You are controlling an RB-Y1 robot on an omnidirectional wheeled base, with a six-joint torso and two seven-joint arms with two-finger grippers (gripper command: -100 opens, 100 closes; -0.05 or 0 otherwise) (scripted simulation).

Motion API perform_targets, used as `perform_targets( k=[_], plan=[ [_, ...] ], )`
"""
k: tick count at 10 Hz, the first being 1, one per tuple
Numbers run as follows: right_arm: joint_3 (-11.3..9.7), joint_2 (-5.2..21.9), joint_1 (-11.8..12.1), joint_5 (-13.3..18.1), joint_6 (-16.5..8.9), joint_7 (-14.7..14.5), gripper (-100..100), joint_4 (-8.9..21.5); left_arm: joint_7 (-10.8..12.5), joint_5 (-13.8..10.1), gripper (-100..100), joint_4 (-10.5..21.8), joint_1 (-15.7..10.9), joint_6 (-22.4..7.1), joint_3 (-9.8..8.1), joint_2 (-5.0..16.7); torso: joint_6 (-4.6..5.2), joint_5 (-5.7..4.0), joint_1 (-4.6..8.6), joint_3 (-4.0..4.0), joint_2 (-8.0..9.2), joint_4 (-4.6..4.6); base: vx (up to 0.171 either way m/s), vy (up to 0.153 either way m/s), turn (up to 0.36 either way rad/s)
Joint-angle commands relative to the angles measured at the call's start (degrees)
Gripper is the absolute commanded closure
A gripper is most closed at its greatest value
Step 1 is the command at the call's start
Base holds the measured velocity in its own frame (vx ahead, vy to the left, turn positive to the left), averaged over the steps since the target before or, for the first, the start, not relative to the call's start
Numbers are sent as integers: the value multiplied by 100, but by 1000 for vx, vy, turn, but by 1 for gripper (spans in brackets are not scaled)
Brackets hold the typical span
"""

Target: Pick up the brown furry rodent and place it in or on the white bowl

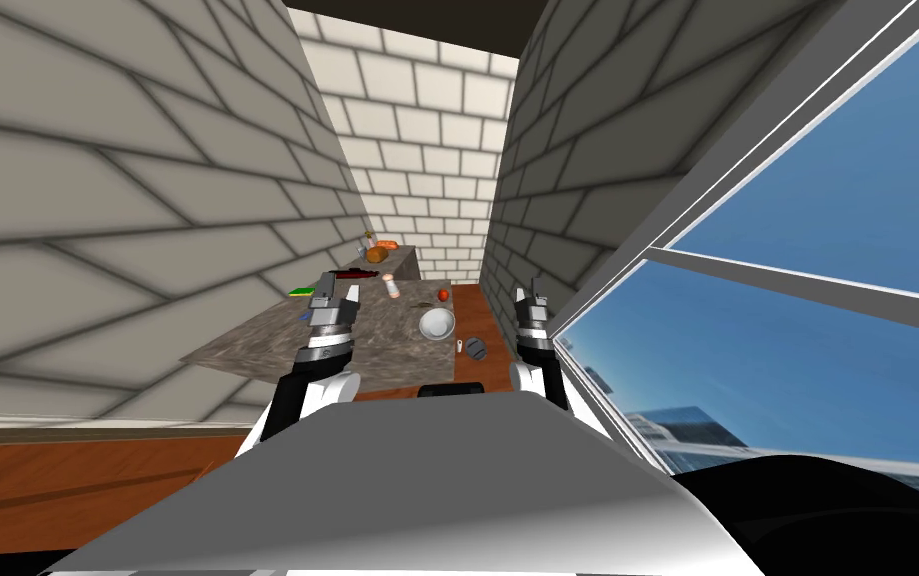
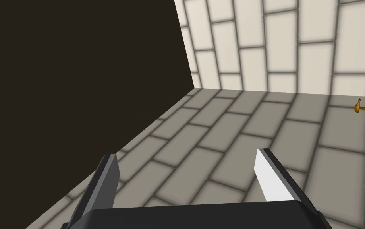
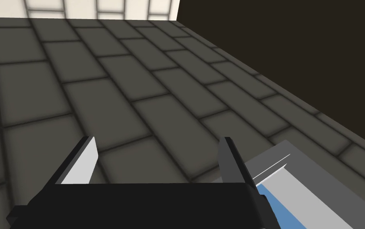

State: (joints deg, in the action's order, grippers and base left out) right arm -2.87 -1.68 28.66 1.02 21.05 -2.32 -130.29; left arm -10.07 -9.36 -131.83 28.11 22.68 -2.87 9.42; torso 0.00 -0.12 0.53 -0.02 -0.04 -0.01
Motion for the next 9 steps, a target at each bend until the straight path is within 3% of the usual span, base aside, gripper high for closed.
perform_targets(
  k=[1, 4, 5, 6, 8, 9],
  plan=[
    [0, 0, 0, 0, 0, 0, 0, 0, -42, -25, -100, -1, -30, -200, -48, 53, 0, 0, 0, 0, 0, 0, 7, -124, 5],
    [0, 0, 0, 0, 0, 0, 0, 0, -189, -155, -100, -42, -145, -707, -288, 296, 0, 1, -8, 1, 2, 0, 6, -134, -3],
    [0, 0, 0, 0, 0, 0, 0, 0, -189, -155, -100, -42, -145, -871, -288, 296, 0, 0, -1, 0, 0, 0, 4, -134, 7],
    [0, 0, 0, 0, 0, 0, 0, 0, -266, -228, -100, -59, -202, -1036, -419, 420, 0, 0, -3, 1, 2, 0, 0, -162, -3],
    [0, 0, 0, 0, 0, 0, 0, 0, -266, -228, -100, -59, -202, -1237, -419, 420, 0, -1, -2, -1, -2, 0, 16, -94, 6],
    [1, 1, 0, 0, 0, 0, 0, 0, -344, -305, -100, -73, -258, -1476, -554, 544, -1, 4, -28, -1, -2, -1, 15, -114, -10]
  ],
)
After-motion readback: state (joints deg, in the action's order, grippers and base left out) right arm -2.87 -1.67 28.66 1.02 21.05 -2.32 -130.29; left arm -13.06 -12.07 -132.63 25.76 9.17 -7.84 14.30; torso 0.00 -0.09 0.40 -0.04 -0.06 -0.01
